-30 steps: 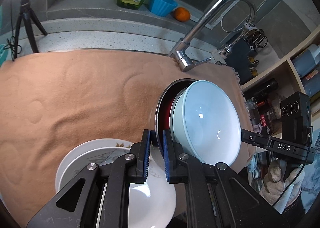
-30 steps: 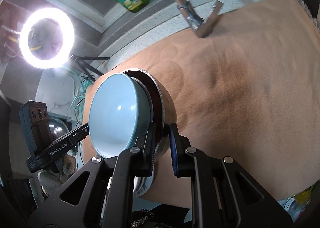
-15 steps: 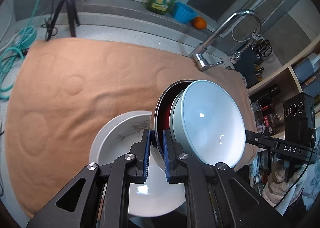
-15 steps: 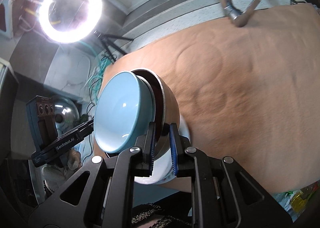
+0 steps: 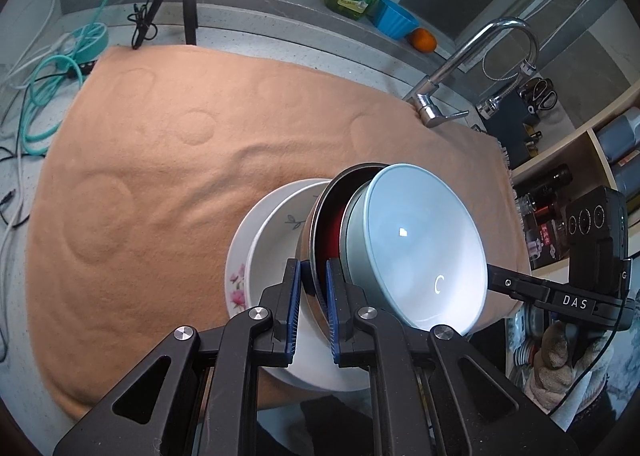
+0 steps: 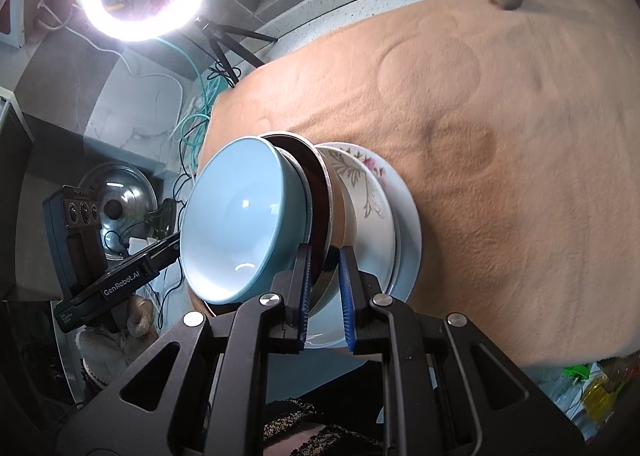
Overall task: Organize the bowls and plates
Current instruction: 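Carry the nested steel bowl set onto the plate stack with the left gripper, then open the left gripper and pull it back from the bowls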
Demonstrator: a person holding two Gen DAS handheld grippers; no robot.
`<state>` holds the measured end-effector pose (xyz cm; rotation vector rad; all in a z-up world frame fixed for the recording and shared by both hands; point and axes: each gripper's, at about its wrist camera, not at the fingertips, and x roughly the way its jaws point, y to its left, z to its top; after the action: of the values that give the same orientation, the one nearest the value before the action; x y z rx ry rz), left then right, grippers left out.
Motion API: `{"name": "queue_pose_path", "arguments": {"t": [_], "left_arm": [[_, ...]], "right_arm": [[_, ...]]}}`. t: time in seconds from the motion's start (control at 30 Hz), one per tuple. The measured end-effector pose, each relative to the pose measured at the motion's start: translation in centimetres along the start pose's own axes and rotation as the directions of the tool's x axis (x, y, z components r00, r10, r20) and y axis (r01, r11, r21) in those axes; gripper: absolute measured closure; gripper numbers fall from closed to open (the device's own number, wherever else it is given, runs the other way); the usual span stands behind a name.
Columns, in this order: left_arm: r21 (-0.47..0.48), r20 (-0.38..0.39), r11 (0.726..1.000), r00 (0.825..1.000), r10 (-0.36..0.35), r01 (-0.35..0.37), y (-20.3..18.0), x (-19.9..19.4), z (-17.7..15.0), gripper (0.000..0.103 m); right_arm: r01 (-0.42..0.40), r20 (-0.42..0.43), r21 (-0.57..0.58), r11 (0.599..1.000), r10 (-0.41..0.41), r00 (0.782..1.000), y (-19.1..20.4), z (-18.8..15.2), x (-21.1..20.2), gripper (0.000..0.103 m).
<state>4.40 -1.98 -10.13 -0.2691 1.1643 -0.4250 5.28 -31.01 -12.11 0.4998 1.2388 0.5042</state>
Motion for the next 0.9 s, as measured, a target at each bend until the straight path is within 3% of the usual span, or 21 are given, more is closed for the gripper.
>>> {"name": "queue_pose_path", "arguments": {"t": [0.8, 0.9], "left_arm": [[0.025, 0.022, 1.0, 1.0, 0.005, -0.005, 0.5, 0.5, -1.2, 0.094], [0.041, 0.019, 0.999, 1.0, 0.016, -0.016, 0.5, 0.4, -1.2, 0.09]], "right_arm": [[0.069, 0.032, -0.044, 0.997, -0.067, 0.997, 1.1, -1.2, 0.8, 0.089], [0.073, 0.035, -0.041, 0.997, -0.071, 0.997, 1.2, -1.2, 0.8, 0.089]]}}
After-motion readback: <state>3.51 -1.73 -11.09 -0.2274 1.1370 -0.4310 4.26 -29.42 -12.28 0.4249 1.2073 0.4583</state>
